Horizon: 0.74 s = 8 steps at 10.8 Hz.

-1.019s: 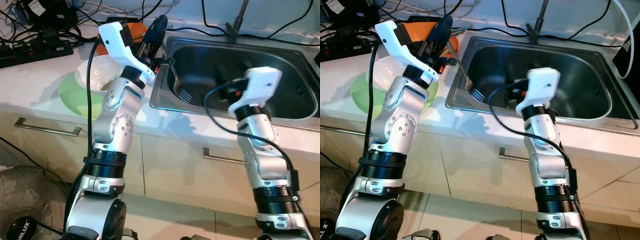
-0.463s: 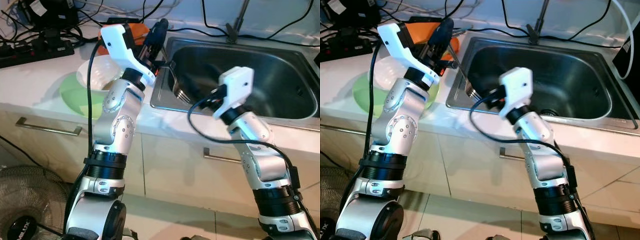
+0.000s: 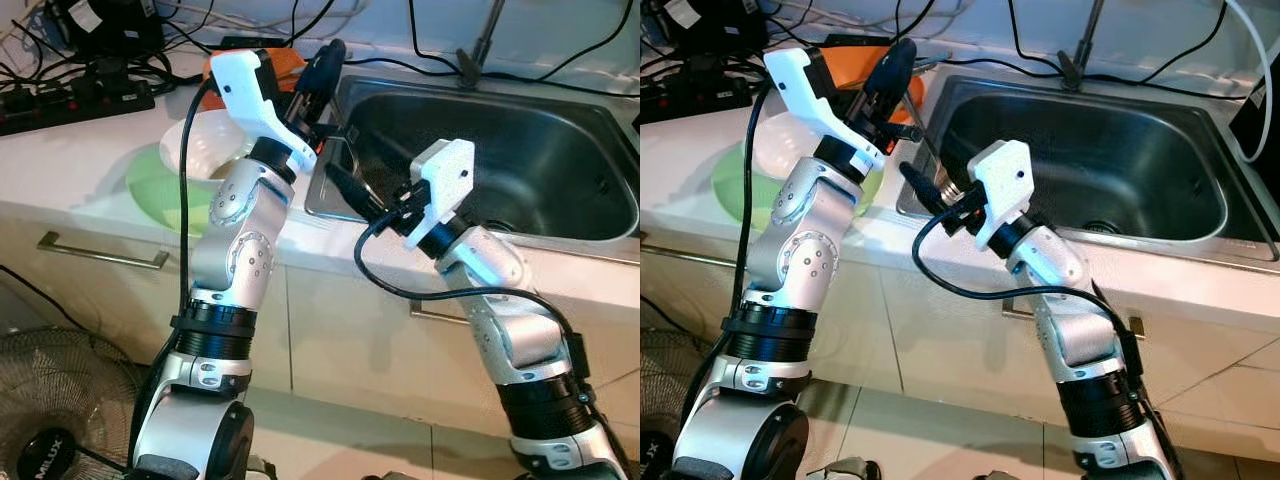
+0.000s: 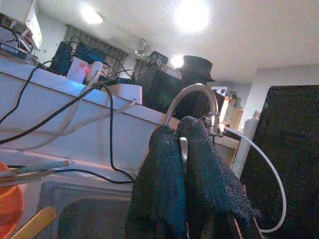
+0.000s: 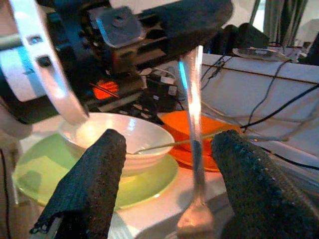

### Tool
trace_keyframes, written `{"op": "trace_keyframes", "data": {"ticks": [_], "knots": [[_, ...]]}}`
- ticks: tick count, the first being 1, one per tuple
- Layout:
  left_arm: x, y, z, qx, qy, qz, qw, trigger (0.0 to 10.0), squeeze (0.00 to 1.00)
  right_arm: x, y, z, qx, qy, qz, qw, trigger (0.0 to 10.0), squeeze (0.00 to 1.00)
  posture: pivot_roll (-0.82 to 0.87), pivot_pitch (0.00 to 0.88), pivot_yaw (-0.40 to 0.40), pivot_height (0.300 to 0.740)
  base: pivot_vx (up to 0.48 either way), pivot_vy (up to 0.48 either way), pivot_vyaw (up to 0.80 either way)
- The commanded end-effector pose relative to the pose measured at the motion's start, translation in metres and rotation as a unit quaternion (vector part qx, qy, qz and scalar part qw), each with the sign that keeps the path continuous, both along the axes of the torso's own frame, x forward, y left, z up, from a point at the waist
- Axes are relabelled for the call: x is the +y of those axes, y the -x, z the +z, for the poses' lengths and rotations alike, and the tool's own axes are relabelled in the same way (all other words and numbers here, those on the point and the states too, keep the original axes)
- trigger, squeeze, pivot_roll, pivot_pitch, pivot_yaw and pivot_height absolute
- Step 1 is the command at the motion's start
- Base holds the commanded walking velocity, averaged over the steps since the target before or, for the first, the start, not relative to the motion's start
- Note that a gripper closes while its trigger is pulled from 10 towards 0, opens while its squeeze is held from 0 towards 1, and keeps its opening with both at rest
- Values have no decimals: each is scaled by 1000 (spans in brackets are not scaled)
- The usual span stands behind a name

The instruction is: Kitchen organization

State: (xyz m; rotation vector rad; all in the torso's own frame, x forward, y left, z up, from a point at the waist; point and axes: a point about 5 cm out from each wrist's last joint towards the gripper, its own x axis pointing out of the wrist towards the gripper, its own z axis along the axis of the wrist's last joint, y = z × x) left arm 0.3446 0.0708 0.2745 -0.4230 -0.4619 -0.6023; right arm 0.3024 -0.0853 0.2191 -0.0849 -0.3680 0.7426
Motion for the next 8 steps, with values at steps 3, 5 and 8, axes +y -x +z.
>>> {"op": "trace_keyframes", "data": {"ticks": [3,5,8], "knots": [[-5,3,1,-4,-9,-14,1000,10000,0,4,-6,-2,3,4,-9,1000,10000,0,66,47,-18,740,0,0,0],[-7,4,0,-3,-10,-20,1000,10000,0,3,-15,-2,0,5,-36,999,10000,0,72,50,-19,740,0,0,0],[-7,4,1,-1,-11,-22,1000,10000,0,1,-32,-2,4,-6,-91,996,10000,0,80,63,-19,740,0,0,0]]}}
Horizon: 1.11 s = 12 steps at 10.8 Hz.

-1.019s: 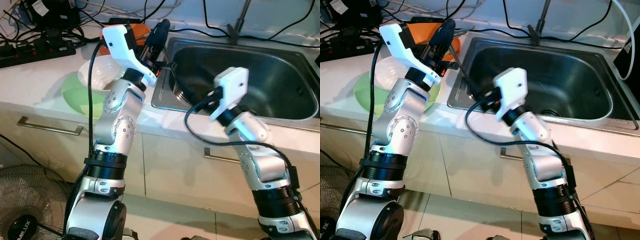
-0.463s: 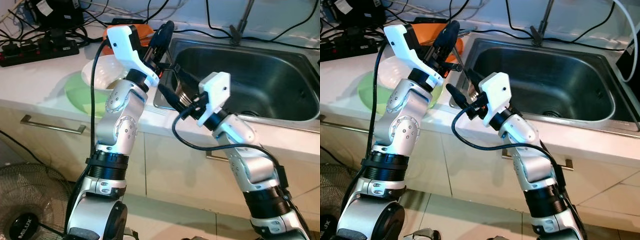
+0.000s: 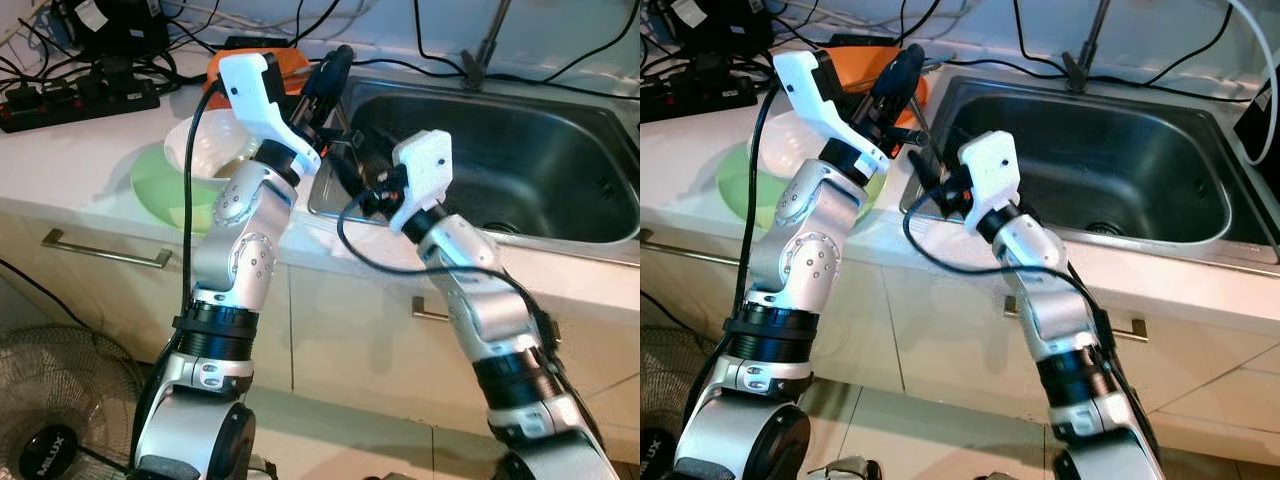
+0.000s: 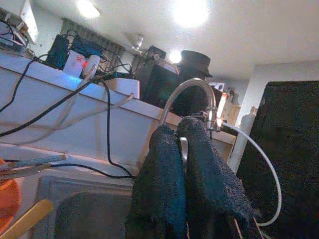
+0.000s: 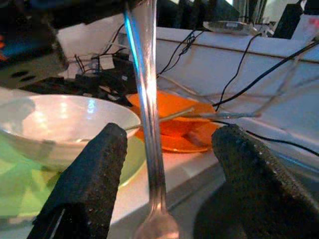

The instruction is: Kitchen organization

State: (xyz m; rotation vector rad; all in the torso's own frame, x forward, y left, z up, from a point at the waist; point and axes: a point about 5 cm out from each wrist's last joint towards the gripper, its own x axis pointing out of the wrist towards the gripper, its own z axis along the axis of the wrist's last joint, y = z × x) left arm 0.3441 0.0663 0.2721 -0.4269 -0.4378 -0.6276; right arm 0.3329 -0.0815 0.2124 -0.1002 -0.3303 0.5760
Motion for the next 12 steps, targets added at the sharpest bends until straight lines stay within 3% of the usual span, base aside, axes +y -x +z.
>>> {"op": "trace_keyframes", "data": {"ticks": [1,2,12], "knots": [[-3,4,3,-10,-7,-8,1000,10000,0,-2,-2,6,-13,-4,-7,1000,10000,0,81,65,-19,740,0,0,0],[-2,4,3,-9,-7,-7,1000,10000,0,-1,-4,5,-14,-3,-8,1000,0,0,81,66,-19,740,0,0,0],[-3,4,4,-12,-10,-9,1000,10000,0,3,-8,0,-12,6,-15,1000,0,0,83,70,-19,740,0,0,0]]}}
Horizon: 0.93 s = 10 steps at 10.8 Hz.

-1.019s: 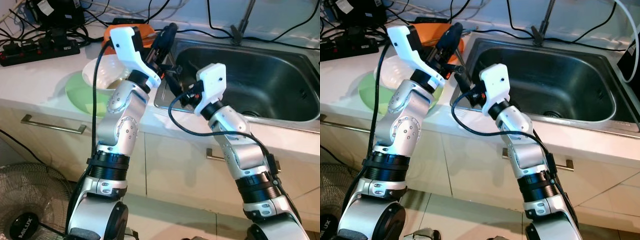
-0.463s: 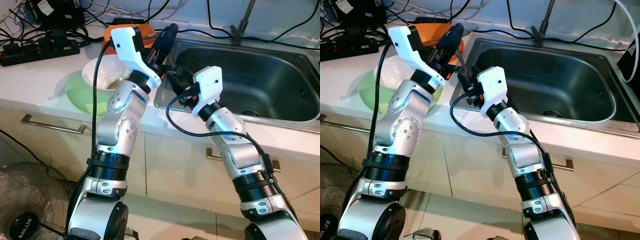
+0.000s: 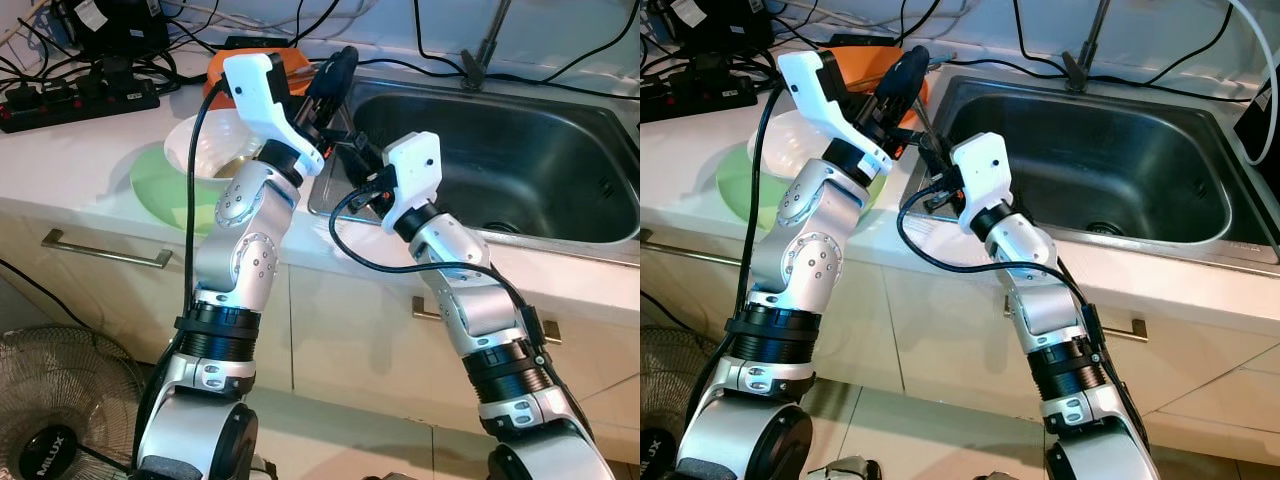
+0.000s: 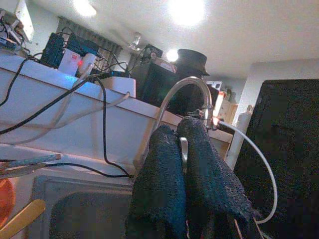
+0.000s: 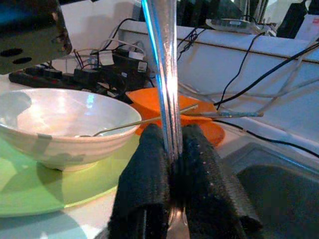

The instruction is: Kitchen organization

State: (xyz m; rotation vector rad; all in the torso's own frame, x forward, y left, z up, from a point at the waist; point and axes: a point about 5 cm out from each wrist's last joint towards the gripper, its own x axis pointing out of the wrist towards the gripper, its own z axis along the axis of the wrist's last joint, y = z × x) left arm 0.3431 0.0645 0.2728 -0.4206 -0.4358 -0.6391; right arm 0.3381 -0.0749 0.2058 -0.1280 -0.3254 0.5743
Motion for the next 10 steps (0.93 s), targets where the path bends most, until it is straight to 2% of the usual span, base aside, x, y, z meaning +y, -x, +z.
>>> {"op": "trace_keyframes", "data": {"ticks": [1,2,6,8,9,10], "knots": [[-2,3,3,-11,-6,-3,1000,10000,0,-5,-4,7,-11,-6,-16,1000,0,0,83,70,-19,740,0,0,0],[-2,3,3,-13,-5,-9,1000,10000,1000,-6,-4,7,-11,-6,-17,1000,0,0,83,70,-19,740,0,0,0],[-3,5,0,-11,-5,-10,1000,10000,1000,-18,-14,14,-18,-13,-62,998,0,0,85,63,-24,740,0,0,0],[-2,8,-3,-11,-12,-13,1000,10000,1000,-34,-27,19,-19,-5,-105,994,0,0,84,55,-25,740,0,0,0],[-1,9,-10,-10,-32,-8,999,10000,663,-45,-34,20,-15,-1,-133,991,0,0,81,50,-24,740,0,0,0],[1,10,-23,7,-52,-1,999,10000,0,-60,-43,22,-2,5,-172,985,0,0,81,46,-26,740,0,0,0]]}}
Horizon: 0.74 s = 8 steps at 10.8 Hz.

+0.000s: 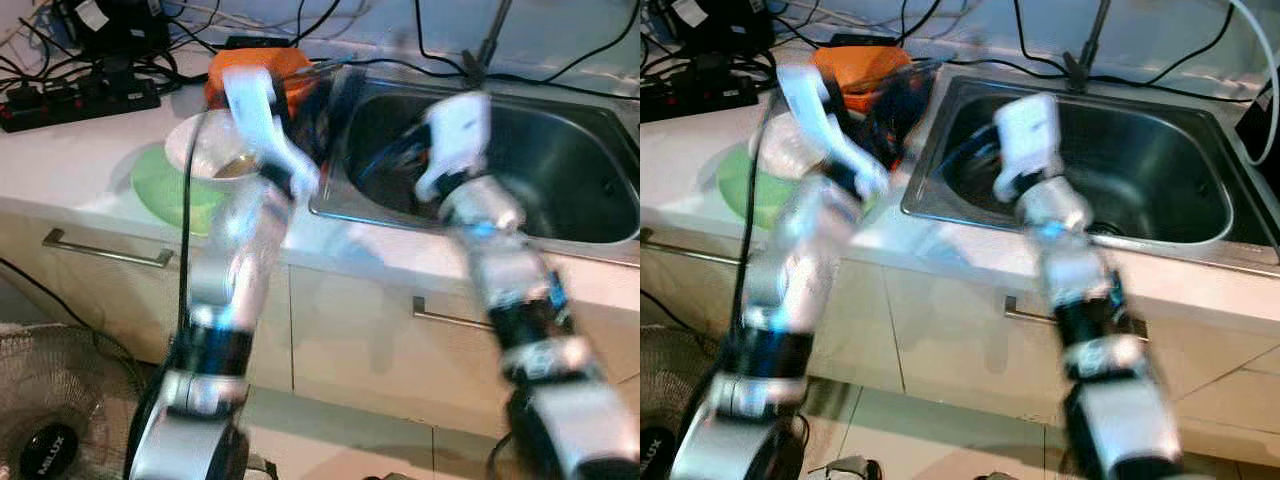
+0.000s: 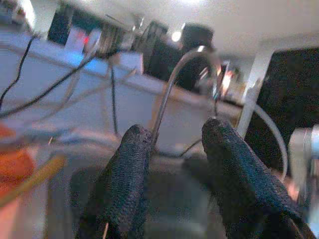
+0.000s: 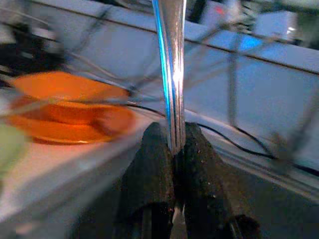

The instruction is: Kitchen organization

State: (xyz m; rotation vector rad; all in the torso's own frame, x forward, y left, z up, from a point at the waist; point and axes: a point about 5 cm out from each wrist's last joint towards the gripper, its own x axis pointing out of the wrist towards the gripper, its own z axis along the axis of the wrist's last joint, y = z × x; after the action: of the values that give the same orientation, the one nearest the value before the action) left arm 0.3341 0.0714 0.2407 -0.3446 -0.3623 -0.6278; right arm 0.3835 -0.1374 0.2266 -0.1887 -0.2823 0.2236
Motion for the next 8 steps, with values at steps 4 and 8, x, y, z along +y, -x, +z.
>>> {"op": "trace_keyframes", "data": {"ticks": [4,8], "knots": [[-2,7,-43,55,-130,-4,990,10000,0,-37,-23,-3,69,-37,-110,991,10000,0,86,45,-28,740,0,0,0],[-5,15,-73,93,-198,-21,976,10000,0,-52,-30,-28,178,-82,-177,965,10000,0,96,60,-38,740,0,0,0]]}}
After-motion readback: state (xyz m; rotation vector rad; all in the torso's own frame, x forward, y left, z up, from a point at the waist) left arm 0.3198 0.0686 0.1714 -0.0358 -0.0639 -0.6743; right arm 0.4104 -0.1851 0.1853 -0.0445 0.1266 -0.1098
